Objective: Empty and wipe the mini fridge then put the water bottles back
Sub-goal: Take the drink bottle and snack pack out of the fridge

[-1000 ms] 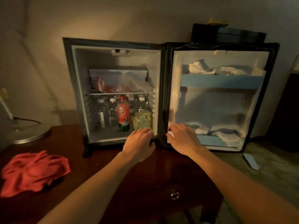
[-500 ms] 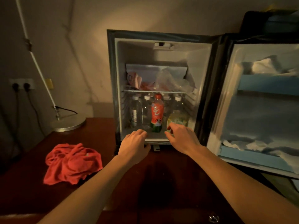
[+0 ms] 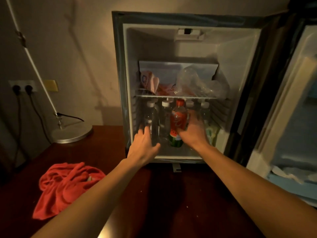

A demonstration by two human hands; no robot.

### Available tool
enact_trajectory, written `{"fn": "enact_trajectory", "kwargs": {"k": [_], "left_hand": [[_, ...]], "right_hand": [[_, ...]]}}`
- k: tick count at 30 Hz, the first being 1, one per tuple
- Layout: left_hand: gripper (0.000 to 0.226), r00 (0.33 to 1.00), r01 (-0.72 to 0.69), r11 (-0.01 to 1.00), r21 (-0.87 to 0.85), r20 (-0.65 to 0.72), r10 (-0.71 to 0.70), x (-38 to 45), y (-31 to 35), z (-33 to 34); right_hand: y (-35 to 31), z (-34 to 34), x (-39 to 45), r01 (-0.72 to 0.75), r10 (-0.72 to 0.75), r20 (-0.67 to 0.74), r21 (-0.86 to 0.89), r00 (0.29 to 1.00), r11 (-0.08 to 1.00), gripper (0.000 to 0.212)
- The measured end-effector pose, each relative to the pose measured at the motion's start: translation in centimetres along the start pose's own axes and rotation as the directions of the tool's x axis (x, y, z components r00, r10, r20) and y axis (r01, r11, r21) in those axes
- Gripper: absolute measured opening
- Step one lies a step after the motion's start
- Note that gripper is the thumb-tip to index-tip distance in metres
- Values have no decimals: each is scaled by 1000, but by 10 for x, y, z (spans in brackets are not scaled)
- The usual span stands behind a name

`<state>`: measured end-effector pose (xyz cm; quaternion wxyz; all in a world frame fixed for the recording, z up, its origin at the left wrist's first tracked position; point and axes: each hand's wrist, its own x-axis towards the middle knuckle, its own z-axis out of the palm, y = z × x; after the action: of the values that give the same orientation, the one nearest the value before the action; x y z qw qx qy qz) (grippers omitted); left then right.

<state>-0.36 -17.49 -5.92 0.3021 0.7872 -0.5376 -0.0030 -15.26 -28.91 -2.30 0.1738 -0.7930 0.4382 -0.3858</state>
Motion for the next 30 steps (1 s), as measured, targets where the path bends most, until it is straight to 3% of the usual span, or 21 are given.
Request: {"fn": "enact_trajectory", "kwargs": {"k": [3,8,11,14,18,21,27,30], "left_hand": [[93,999,-10,999,-52,-33,8,20,-3,4],[111,999,45,994,-99,-27,-47,51,-1,6],[107,995,70,985,-160,-61,-80,69,3,7],[101,980,181,959,-216,-41,-194,83,9,7],[84,951,229,924,-305,-131,-279,90,13,6],[78,942,215,918,-333,-177,-285,89,15,4],[77,967,188,961,-205,-133,-217,88,12,6],[70,973,155,974,-163,-148,-180,82,13,6]], "right_hand": [[5,13,19,-11,10,-80,-10,997,1000,79],[7,27,38,-51,60,-120,83,991,995,77],[7,35,44,-29,42,-130,99,991,995,75],[10,38,47,-13,27,-128,112,991,994,73],[13,36,49,-2,13,-100,114,995,993,70],[14,36,51,-3,11,-76,106,997,994,70],[7,38,47,21,-9,-104,121,995,992,81],[7,38,43,66,-54,-183,63,982,996,79]]}}
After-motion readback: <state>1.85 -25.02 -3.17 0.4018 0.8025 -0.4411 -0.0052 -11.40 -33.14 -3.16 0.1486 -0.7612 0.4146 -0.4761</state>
